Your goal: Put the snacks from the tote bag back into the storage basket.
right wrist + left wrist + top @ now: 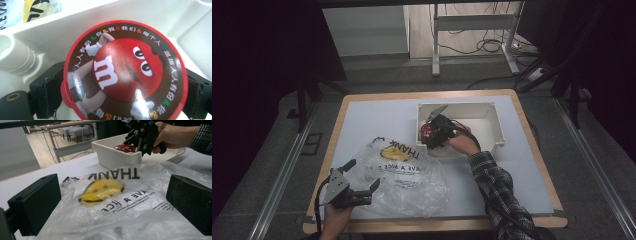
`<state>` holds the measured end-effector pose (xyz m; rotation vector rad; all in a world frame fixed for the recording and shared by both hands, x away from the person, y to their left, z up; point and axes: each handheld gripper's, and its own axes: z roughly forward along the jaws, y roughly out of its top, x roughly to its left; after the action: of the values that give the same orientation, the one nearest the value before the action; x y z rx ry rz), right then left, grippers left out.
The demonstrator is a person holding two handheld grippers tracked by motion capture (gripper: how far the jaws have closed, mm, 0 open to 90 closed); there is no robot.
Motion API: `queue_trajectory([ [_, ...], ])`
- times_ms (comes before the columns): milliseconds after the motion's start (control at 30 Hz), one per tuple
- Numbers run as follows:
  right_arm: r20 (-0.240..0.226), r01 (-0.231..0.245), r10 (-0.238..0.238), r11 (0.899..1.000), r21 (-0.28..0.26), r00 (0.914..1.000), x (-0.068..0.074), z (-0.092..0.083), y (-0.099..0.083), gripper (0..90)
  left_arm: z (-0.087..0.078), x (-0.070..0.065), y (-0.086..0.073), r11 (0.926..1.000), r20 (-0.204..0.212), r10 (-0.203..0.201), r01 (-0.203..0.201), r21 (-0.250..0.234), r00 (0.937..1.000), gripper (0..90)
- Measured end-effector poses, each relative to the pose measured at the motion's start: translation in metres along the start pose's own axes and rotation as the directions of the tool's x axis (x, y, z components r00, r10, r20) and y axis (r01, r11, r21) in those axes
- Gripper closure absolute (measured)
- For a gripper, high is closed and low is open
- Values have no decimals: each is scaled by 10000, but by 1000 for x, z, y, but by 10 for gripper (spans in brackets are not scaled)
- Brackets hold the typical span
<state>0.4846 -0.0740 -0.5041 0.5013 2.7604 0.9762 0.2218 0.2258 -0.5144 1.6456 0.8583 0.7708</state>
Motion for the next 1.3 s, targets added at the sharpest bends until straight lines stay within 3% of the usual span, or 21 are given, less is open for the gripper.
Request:
queue_trajectory([
  [1300,394,23,0,9983,-579,9992,9,-23,-5,74,-1,0,0,10000,-16,-2,2,-15,10000,0],
])
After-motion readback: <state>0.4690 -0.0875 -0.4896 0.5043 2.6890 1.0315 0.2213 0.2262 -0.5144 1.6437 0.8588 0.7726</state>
